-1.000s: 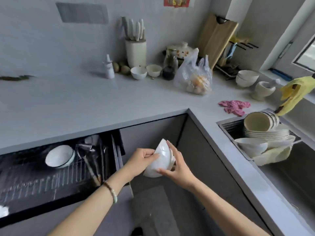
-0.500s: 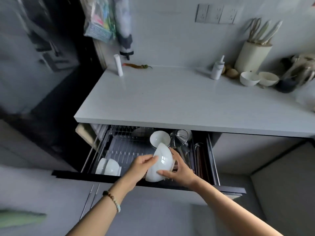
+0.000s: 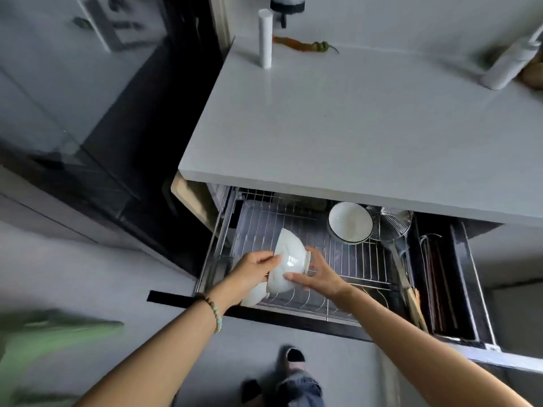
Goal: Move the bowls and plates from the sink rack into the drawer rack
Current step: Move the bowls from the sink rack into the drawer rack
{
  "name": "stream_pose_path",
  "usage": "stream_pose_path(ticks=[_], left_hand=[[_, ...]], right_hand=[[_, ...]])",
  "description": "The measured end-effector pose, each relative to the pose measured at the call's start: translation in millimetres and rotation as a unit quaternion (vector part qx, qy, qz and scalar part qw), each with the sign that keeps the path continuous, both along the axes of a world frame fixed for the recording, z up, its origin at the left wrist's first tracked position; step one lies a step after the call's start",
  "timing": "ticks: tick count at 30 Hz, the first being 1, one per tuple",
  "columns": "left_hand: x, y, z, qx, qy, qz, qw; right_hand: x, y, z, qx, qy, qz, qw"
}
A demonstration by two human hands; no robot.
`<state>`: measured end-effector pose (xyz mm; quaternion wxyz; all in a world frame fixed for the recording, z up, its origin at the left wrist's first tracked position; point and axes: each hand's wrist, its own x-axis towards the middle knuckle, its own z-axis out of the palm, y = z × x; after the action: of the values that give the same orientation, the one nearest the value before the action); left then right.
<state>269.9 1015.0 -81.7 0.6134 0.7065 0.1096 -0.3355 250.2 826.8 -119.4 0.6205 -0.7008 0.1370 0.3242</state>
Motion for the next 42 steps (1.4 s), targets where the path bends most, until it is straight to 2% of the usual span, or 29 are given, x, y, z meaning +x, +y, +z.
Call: stream_pose_path(ticks=[8,11,28,37,42], left_hand=[[18,5,-65,0.082,0.047,-0.090,0.992],[25,4,-77,0.123,0.050,-0.128,0.983],[39,22,-118,0.207,0.119,-0.165,0.957],[34,20,-120,0.243,0.063,-0.191,0.949],[30,19,-116,0.263,0.029,-0.193,0.945]], right_hand=[[13,-5,-73,-0.004,0.082,0.019,0.996],[14,-4,-87,-0.008,0.086,0.029,0.996],[26,23,-137,0.012,0.156,0.065,0.986],[22,24,-154,0.071,0.214,0.060,0.972],[19,26,-149,0.048,0.200,0.063,0.977]])
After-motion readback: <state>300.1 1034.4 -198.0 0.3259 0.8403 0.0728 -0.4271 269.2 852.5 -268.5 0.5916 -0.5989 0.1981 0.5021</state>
